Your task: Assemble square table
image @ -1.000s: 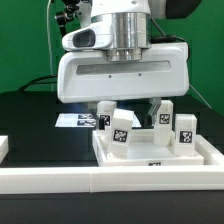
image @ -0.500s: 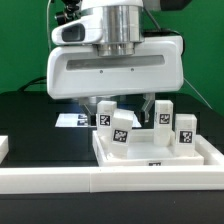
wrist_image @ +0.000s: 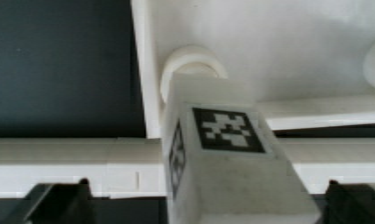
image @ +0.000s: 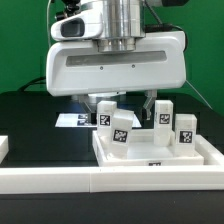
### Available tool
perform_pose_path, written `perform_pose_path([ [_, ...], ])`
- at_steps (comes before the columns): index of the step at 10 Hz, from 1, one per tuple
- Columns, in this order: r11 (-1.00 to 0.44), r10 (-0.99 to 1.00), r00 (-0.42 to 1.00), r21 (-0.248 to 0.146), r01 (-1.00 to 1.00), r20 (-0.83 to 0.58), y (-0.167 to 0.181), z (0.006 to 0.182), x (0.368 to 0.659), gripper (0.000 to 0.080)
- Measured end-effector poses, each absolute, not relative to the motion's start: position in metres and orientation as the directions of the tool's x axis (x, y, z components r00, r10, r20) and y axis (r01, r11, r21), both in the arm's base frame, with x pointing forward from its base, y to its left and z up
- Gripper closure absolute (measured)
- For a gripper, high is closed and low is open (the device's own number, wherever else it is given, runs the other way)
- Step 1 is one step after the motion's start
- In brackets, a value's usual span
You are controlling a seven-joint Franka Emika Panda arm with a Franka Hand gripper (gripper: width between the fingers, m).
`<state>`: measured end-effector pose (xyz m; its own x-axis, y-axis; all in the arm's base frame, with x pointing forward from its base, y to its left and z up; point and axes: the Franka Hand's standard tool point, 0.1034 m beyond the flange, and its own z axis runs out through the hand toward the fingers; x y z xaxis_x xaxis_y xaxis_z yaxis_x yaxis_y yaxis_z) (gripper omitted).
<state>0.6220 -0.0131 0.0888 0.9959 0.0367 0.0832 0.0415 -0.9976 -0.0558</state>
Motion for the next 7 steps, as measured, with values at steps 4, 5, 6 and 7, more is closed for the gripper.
perform_pose_path([
  [4,-0.998,0.038,0.996,-0.055,0.043,0.083,-0.0149,0.0884,0.6216,0.0515],
  [5,-0.998,0.029,0.996,-0.056,0.033,0.083,-0.0148,0.0885,0.6217,0.0511],
  [6,-0.998,0.014,0.997,-0.057,0.019,0.082,-0.0149,0.0885,0.6217,0.0511],
  [7,-0.998,0.014,0.997,-0.057,0.019,0.082,-0.0149,0.0885,0.6217,0.0511],
])
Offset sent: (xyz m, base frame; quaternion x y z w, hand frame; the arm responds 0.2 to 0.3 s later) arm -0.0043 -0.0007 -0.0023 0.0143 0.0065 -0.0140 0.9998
